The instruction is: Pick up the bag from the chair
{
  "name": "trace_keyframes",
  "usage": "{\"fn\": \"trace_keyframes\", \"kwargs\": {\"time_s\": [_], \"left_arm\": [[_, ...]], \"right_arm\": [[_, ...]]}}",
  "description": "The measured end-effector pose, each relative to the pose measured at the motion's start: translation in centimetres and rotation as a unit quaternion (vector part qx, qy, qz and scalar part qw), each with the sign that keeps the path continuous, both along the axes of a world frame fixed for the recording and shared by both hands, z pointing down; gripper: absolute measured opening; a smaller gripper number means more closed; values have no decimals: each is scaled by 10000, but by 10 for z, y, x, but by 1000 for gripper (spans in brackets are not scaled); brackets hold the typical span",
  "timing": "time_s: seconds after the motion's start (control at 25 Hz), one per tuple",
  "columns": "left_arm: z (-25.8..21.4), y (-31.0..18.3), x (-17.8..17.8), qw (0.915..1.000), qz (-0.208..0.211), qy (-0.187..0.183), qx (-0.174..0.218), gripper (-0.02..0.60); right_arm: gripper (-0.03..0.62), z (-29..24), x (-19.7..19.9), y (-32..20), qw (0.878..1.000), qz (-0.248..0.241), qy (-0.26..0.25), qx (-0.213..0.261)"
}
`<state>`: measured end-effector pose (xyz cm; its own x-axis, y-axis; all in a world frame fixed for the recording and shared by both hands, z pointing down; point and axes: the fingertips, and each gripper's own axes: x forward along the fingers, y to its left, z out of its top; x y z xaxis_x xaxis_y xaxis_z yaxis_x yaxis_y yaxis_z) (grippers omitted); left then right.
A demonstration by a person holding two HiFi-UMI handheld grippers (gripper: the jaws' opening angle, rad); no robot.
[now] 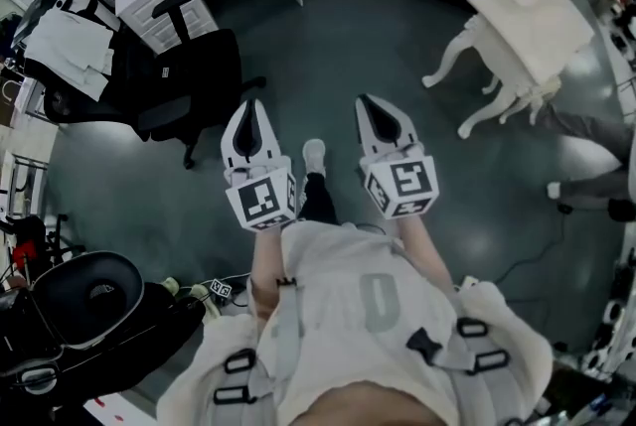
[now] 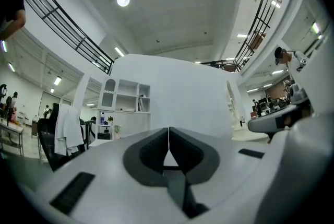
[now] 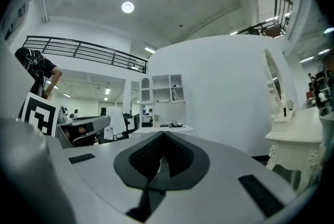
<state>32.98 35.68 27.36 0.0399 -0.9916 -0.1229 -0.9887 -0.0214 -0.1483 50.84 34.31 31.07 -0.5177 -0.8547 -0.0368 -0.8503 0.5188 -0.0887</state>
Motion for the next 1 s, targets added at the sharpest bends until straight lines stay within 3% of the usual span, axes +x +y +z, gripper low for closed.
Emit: {"fn": "trace_keyframes", "kwargs": {"time_s": [0.28,0.64,0.76,1.0], "left_arm": [[2,-87,-23,9996,104,-34,264,11],[-14,-233,-66,9991,335,-6,246,11],[-24,-289,-82,9988,386,152,272,11],[-40,-404,-85,9979,603,7,242,11]], "right_arm": [[5,6,-15,-78,9988,118,400,272],[5,1,-64,-224,9995,213,206,85],[5,-3,-87,-278,9995,243,191,28],[5,-13,-104,-388,9993,277,195,-169]]}}
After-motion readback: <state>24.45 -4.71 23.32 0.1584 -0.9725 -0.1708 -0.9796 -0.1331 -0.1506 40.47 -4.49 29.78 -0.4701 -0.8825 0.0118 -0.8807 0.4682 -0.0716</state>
